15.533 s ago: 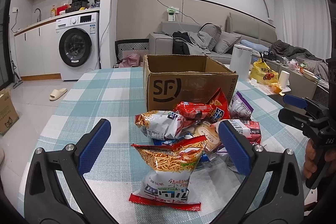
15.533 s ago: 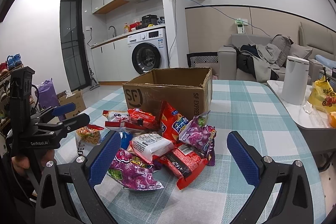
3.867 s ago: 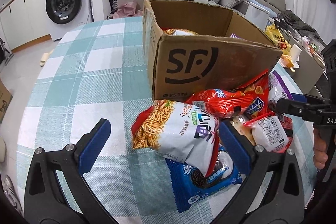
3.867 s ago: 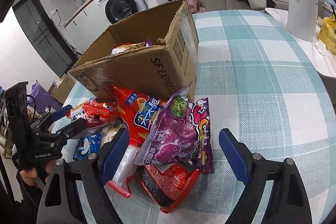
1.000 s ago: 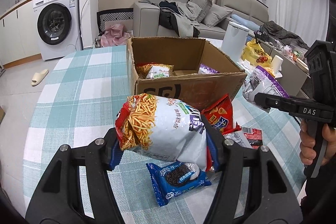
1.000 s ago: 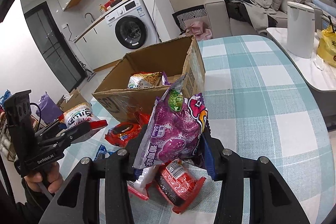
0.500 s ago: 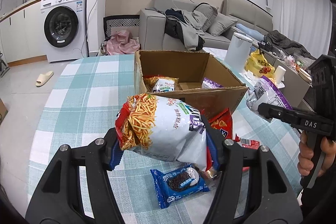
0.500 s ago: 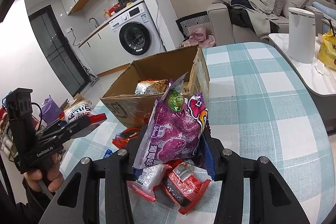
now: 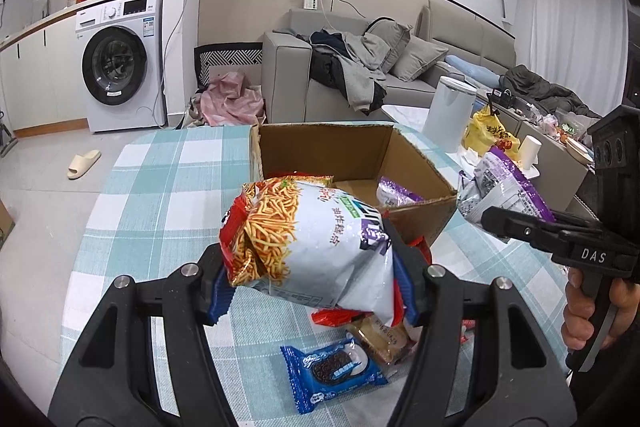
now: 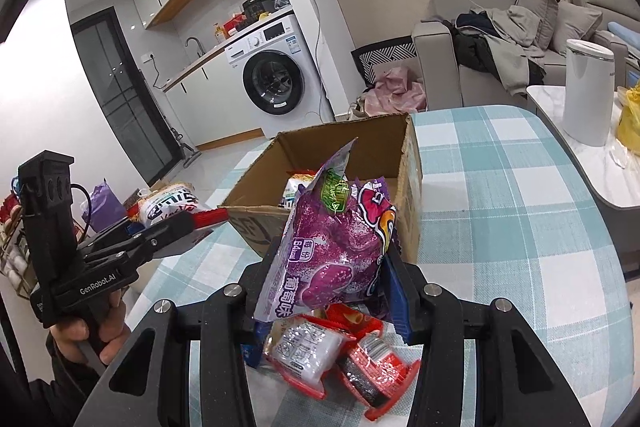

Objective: Organize snacks
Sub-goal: 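Lift both held bags and carry them over the cardboard box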

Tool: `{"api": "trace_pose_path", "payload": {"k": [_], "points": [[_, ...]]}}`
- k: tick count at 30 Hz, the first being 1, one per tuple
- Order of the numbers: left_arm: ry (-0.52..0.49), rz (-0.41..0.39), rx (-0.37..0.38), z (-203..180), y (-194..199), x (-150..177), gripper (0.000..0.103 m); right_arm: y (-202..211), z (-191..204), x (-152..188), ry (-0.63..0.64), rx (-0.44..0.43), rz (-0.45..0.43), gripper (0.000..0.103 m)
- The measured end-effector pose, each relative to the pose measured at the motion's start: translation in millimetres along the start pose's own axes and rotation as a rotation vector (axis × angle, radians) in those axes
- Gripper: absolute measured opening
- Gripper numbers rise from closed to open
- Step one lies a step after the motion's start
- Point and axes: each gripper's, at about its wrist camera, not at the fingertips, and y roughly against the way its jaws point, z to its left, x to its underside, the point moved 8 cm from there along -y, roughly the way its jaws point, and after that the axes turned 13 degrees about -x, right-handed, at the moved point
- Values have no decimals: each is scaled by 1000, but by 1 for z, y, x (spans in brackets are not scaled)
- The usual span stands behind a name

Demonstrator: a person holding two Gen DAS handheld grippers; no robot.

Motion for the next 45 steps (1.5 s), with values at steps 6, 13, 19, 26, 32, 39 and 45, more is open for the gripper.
{"api": "trace_pose_path", "payload": {"k": [6, 13, 19, 26, 32, 39, 45], "points": [[3, -18, 6, -5, 2, -14, 60, -1, 11, -11, 19, -19, -9, 46], [-13, -28, 8, -14, 1, -26, 60, -3, 21, -25, 27, -36, -22, 46], [-19, -30, -2, -16, -7, -36, 61, -9, 25, -32, 30, -43, -20, 46], [-13, -28, -14, -15, -18, -47, 60, -19, 29, -46, 24, -64, -18, 46], [-14, -18, -22, -17, -33, -53, 61, -30, 27, -53, 16, -74, -4, 46], [-14, -1, -25, -21, -51, -54, 61, -43, 18, -59, -12, -81, 5, 46], [-19, 5, -31, -26, -68, -55, 61, -56, 2, -62, -56, -86, 9, 47]]}}
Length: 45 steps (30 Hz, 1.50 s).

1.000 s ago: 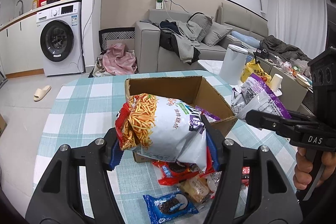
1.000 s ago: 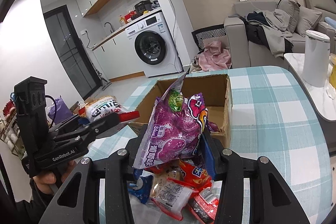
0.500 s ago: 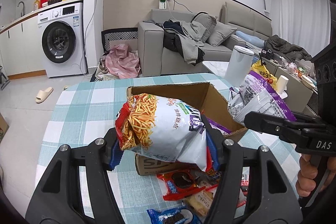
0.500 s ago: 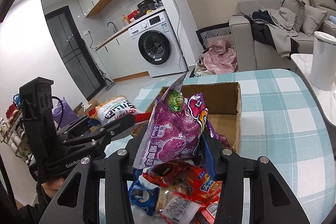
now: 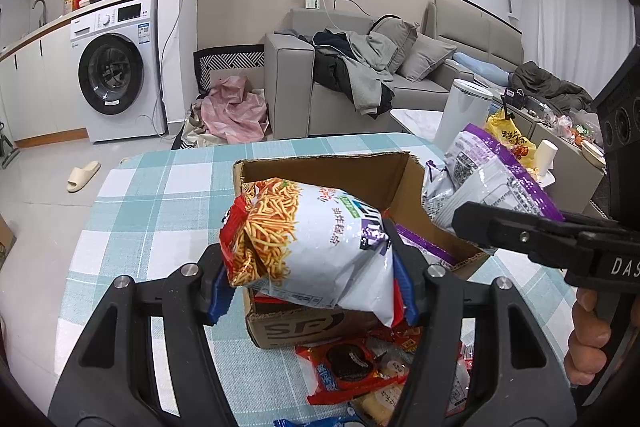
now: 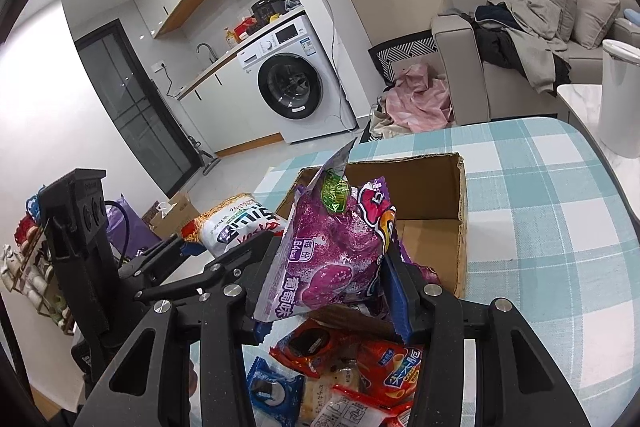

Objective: Organize snacks
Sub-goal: 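Lift both held bags and carry them over the cardboard box, then open both grippers to drop the bags into the box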

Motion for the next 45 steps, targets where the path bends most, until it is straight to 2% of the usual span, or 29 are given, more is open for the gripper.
{"api": "trace_pose_path", "payload": {"k": [13, 25, 30, 31, 32, 34, 36, 37, 42, 45], "points": [[-33, 34, -15, -12, -38, 12, 61, -21, -29, 2, -67, 26, 25, 47], [-68, 51, -55, -18, -52, 22, 61, -32, -46, 5, -105, 45, 50, 48], [-71, 63, -34, -18, -49, 24, 68, -27, -42, 1, -90, 54, 41, 51], [-69, 60, -33, -17, -46, 24, 75, -24, -40, 1, -81, 56, 39, 51], [-67, 53, -48, -15, -44, 24, 83, -22, -39, 0, -75, 56, 38, 53], [-66, 31, -71, -13, -35, 24, 87, -17, -37, 1, -68, 54, 38, 59], [-69, 25, -60, -13, -28, 26, 93, -11, -35, 3, -63, 52, 34, 69], [-65, 25, -55, -12, -24, 27, 102, -10, -35, 4, -60, 51, 33, 70], [-59, 5, -49, -10, -1, 30, 102, 5, -26, 10, -44, 33, 24, 97], [-47, 7, -41, -6, 10, 34, 102, 8, -24, 12, -35, 43, 20, 102]]}}
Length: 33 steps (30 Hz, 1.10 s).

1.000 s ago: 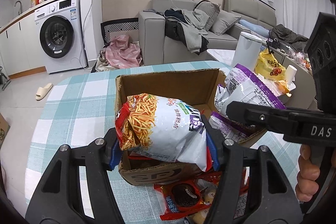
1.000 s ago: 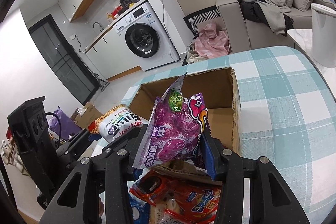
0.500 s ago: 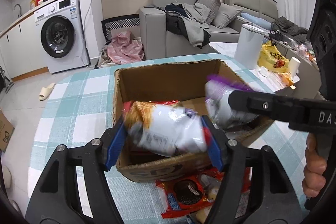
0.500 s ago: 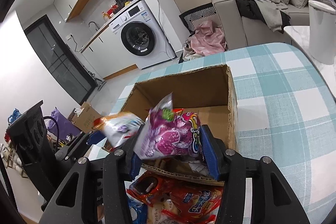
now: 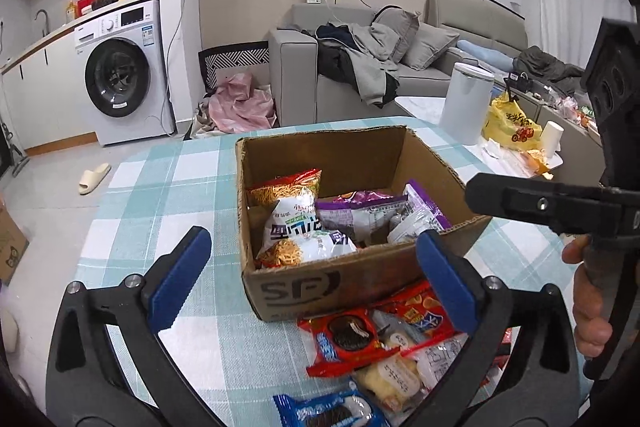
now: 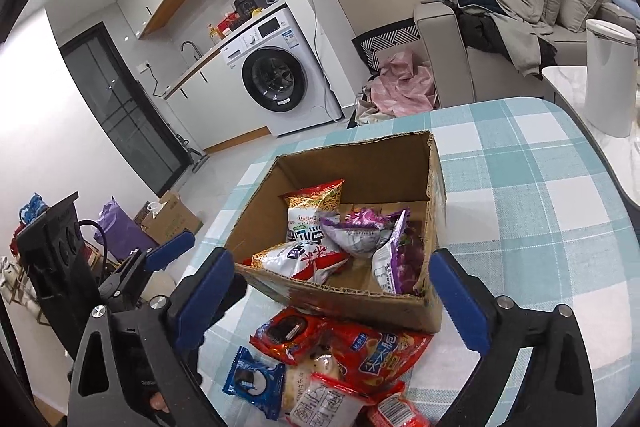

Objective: Organize snacks
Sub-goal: 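Open both grippers to drop the bags into the box, then move both grippers back toward the snacks beside the box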

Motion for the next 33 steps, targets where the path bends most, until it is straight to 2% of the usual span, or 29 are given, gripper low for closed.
{"api": "trace_pose_path", "payload": {"k": [11, 19, 33], "points": [[0, -15, 21, 14, 40, 15, 102, 11, 3, 26, 54, 87, 47, 103], [34, 25, 1, 28, 50, 36, 102, 24, 5, 48, 77, 87, 72, 103], [26, 75, 3, 29, 54, 83, 102, 41, -8, 91, 96, 164, 130, 103]]}}
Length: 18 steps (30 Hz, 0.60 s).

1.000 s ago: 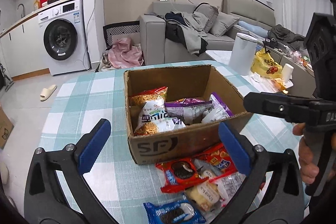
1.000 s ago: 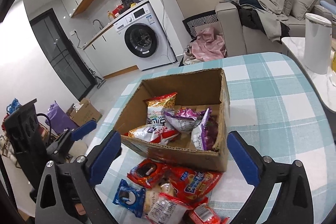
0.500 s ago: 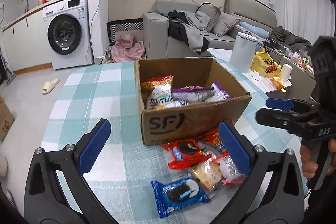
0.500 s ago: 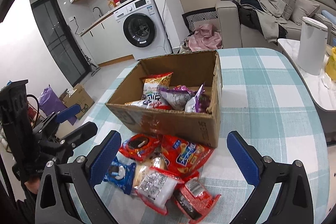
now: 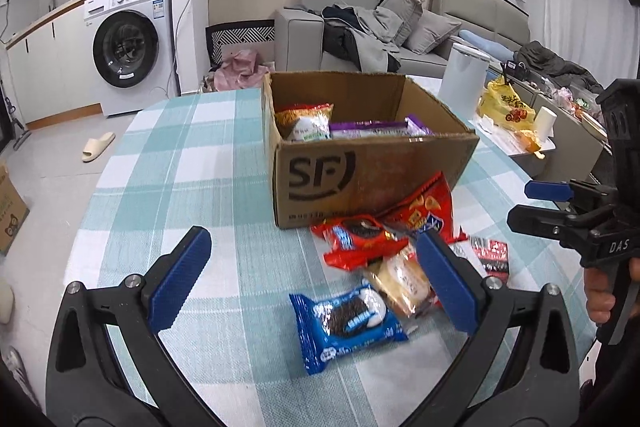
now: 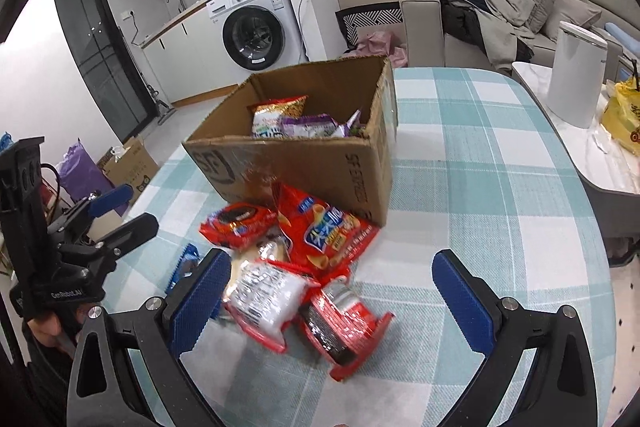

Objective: Organize snacks
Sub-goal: 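Move both grippers back toward the snacks beside the box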

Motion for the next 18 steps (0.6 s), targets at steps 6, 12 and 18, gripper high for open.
{"api": "trace_pose_path", "payload": {"k": [6, 12, 18], "points": [[-15, 35, -3, -6, -8, 12, 102, -2, -10, 9, 9, 35, 41, 103], [-35, 60, -12, -8, -10, 23, 102, -1, -18, 20, 28, 48, 82, 103], [-24, 101, -3, -8, -17, 37, 102, -5, -19, 25, 57, 60, 108, 103]]}}
